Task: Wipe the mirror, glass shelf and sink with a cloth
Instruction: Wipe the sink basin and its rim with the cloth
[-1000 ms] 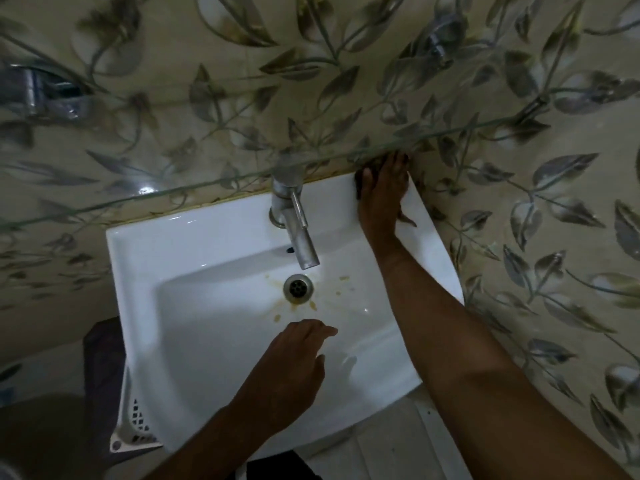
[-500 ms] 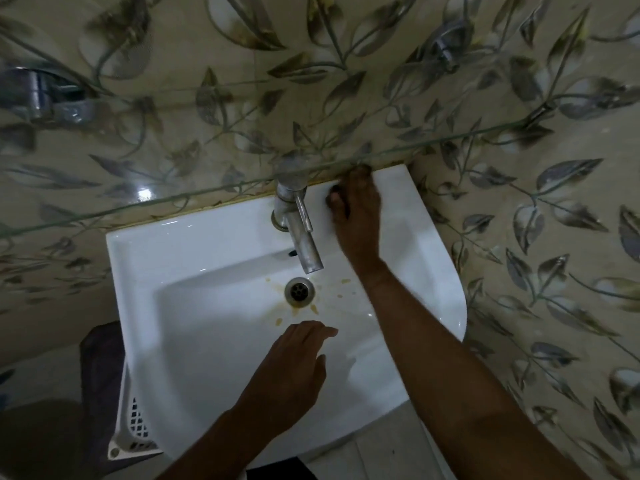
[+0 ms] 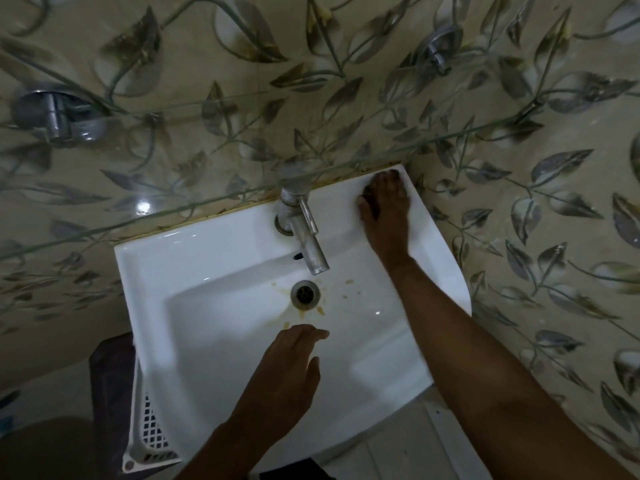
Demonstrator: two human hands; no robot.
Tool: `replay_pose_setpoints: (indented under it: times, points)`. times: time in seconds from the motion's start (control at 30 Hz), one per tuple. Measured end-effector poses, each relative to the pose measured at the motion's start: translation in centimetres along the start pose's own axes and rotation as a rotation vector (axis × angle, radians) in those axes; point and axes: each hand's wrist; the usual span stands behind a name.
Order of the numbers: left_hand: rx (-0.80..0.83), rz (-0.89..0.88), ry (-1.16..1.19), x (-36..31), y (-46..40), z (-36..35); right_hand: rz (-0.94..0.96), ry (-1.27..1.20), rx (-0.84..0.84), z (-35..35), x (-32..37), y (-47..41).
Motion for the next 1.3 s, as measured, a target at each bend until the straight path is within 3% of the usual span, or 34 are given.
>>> replay_pose_setpoints:
  times: [0.13, 0.23, 0.3, 0.4, 0.47, 0.77, 0.87, 1.0, 1.03, 1.2, 1.3]
  points:
    - [0.014, -0.032, 0.027, -0.7, -0.7, -1.0, 0.345, -0.12, 0.111, -0.3, 5.7, 3.2]
    - [0.015, -0.051, 0.02, -0.7, -0.7, -1.0, 0.479, -0.173, 0.195, 0.6, 5.5, 4.5]
    - [-0.004, -0.051, 0.018, -0.3, -0.5, -0.5, 0.482, -0.134, 0.195, 1.2, 3.6, 4.2]
    - [-0.035, -0.035, 0.013, 0.3, -0.1, -0.2, 0.205, -0.066, 0.091, 2.8, -1.2, 0.6]
    - [-0.024, -0.017, 0.021, 0.2, 0.2, -0.3, 0.131, 0.047, 0.084, 3.7, -4.2, -1.3]
    - [0.048, 0.006, 0.095, -0.2, 0.7, -2.1, 0.273, 0.358, 0.185, 7.6, -10.3, 7.5]
    - [0.046, 0.033, 0.105, 0.4, 1.2, -2.0, 0.26, 0.389, 0.222, 7.5, -9.2, 9.3]
    - [0.079, 0.053, 0.12, 0.9, 3.0, -1.9, 0.633, 0.495, 0.382, 5.6, -8.2, 9.3]
    - [0.081, 0.061, 0.125, 1.0, 3.5, -1.9, 0.653, 0.514, 0.411, 4.9, -8.2, 9.0]
    - [0.052, 0.079, 0.136, 1.5, 5.0, -2.1, 0.201, 0.388, 0.468, -0.5, -2.2, 12.9]
    - [0.032, 0.066, 0.137, 1.9, 5.4, -2.4, 0.124, 0.179, 0.575, -4.9, 4.8, 17.9]
Point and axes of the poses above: each hand's wrist, its own y-axis away from the middle knuckle, its own z-axis out of the back of the hand, x = y × z, and after that the axes turned 9 degrees about -x, right-handed
